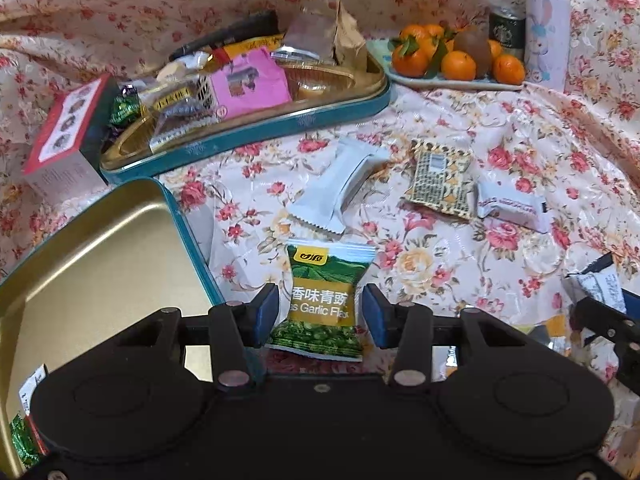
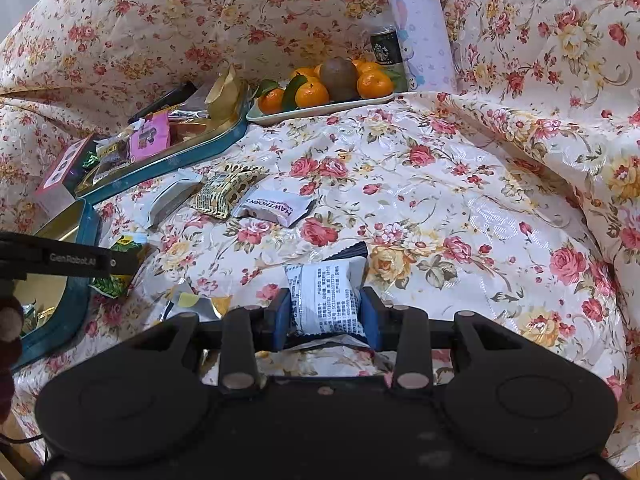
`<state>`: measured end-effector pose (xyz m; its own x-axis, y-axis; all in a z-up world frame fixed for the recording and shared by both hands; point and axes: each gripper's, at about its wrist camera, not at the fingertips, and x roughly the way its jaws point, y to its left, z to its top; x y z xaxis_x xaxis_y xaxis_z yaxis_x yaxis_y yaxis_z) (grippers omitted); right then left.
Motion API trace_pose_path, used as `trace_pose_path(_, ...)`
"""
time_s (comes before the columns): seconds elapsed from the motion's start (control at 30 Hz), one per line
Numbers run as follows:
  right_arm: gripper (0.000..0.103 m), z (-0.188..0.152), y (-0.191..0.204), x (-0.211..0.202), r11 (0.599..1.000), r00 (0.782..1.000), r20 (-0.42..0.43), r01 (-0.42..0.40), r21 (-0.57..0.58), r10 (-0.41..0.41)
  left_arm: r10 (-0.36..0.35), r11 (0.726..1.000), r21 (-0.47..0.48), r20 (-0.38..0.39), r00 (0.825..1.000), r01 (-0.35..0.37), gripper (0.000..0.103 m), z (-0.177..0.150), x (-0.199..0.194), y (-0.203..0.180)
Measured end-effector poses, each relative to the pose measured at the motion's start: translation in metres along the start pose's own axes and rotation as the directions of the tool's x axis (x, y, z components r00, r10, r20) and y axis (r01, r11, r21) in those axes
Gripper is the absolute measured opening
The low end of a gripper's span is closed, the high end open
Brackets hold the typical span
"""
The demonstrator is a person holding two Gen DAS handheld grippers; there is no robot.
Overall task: Organize snacks
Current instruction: 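Grasp the green garlic-pea packet with the left gripper while the right gripper holds the white packet, then carry the green packet and white packet over the gold tray with both grippers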
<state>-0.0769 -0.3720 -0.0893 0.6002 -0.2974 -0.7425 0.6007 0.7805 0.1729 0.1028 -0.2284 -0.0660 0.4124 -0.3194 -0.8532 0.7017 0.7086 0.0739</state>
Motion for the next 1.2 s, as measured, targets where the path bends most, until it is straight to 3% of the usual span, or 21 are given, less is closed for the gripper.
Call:
trace_pose_path(0.13,0.039,0.0,0.001,0.001,1.0,1.0,0.0,0.004,-0.007,-0.004,0.001,1.0,0.004,-0.013,1.0,-0.001,0.053,0.0,0.006,0.0)
trace_pose_path(0.3,0.039,0.0,0.003,0.001,1.0,1.0,-0.002,0.013,-0.013,-0.013,-0.018,1.0,-0.018,-0.021,1.0,0.017,0.039,0.003,0.004,-0.001)
trace_pose_path(0.6,0.038,0.0,-0.001,-0.01,1.0,1.0,-0.01,-0.001,0.024,0.001,-0.041,0.999,-0.018,0.023,0.999,0.042,0.039,-0.011,-0.036,-0.015)
trace_pose_path(0.83,0.038,-0.009,0.008,-0.041,1.0,1.0,0.004,-0.006,0.007,0.006,-0.087,0.996,-0.035,0.012,0.996,0.087,0.039,-0.038,-0.071,-0.019)
trace_pose_path(1.2,0.038,-0.056,0.039,-0.085,0.997,0.995,-0.081,-0.061,-0.045,0.057,-0.088,0.99,-0.114,-0.034,0.995,0.084,0.039,-0.098,-0.102,0.007)
